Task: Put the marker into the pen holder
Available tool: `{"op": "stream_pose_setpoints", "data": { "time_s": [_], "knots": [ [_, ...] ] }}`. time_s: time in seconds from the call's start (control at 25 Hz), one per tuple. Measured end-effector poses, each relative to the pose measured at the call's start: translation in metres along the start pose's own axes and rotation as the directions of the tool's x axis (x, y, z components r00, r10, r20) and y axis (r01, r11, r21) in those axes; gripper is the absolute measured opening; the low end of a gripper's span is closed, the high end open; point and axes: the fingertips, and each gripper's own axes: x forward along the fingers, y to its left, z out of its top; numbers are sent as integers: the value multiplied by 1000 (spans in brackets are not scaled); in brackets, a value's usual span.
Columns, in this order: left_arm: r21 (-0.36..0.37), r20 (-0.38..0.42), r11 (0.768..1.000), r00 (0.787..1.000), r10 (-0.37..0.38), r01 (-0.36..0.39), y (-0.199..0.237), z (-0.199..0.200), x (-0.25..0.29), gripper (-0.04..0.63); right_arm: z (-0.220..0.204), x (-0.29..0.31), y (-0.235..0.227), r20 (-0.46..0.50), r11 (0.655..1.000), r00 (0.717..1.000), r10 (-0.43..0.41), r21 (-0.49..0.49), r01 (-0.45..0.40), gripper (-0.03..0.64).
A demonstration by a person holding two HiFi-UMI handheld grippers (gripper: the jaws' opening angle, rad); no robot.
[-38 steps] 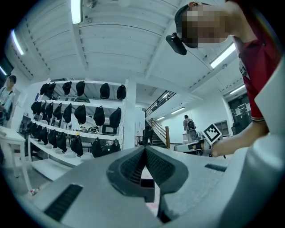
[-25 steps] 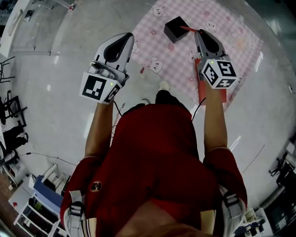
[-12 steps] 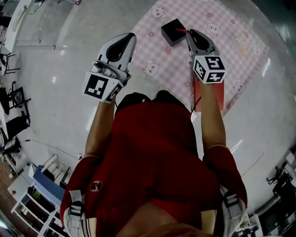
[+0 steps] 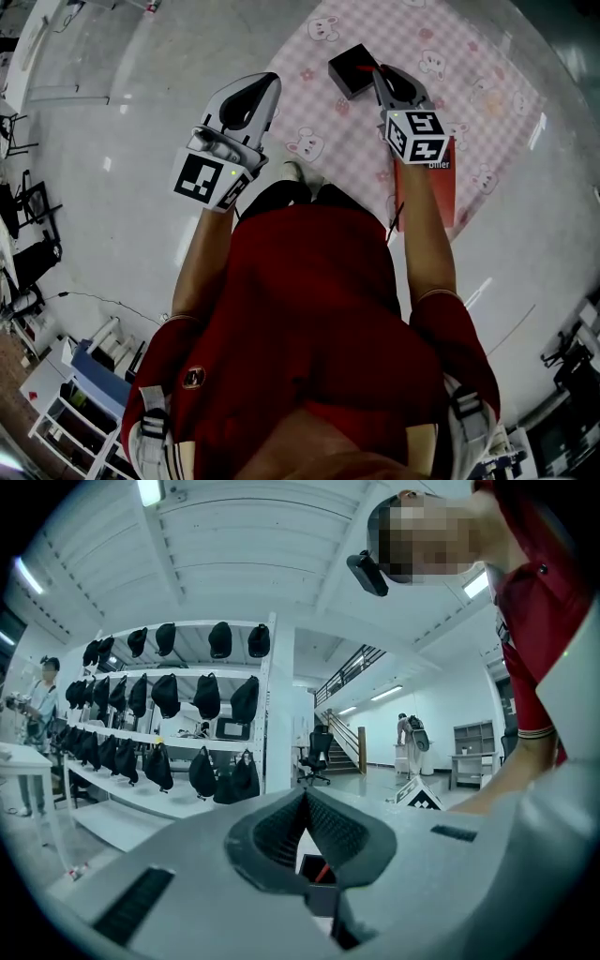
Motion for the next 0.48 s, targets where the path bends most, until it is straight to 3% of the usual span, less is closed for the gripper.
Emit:
{"op": "stream_pose_setpoints", "data": {
  "time_s": [0.48],
  "knots": [
    [-30,-26,999,999,-44,43,19,-15,6,8,-18,25,-5,-67,999,997,-37,-25,35,41]
  ]
}}
